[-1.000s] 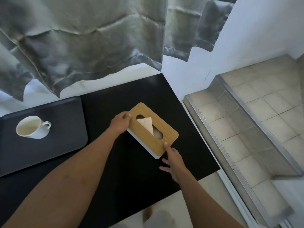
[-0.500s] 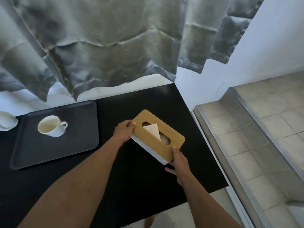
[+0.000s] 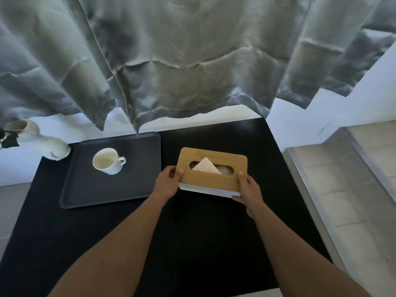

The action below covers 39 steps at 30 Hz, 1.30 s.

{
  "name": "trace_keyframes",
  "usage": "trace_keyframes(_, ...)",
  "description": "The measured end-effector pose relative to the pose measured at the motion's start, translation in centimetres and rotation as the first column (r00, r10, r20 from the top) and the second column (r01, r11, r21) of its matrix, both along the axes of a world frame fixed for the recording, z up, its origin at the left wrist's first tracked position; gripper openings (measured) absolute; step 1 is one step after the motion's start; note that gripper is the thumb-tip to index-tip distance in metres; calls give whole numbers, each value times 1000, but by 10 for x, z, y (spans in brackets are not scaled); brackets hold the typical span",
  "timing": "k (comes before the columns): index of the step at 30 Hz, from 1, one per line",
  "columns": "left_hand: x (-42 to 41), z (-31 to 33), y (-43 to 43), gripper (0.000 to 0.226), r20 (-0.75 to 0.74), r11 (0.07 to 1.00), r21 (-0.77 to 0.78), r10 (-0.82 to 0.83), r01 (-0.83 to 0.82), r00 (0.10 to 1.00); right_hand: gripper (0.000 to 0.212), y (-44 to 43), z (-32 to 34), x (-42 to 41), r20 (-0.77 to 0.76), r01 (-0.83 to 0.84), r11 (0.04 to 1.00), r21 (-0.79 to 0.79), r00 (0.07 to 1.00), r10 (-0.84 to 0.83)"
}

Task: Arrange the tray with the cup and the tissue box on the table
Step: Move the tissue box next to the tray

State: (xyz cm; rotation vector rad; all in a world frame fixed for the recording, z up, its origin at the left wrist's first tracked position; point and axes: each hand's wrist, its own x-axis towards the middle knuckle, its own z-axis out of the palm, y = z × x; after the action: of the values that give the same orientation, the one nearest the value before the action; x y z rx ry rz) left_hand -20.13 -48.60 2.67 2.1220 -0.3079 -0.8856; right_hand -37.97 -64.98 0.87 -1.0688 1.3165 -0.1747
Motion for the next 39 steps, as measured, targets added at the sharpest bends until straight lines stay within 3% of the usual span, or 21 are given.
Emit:
trace_keyframes(14,45,-14,-24,41,98,995,8,95,-96,991,51,-23,-6,74,-74,-8,986,-168,997,-5)
trace_keyframes(20,58,-21,-35,40,90,989,-15,148,-147,985,58,-37,-12,100,-70,-54,979,-198,997,41)
trace_keyframes(39,105,-27,-70,40,123,978,-44,206,-202,971,47,-87,-21,158,-19,-144,964,-225,989,143)
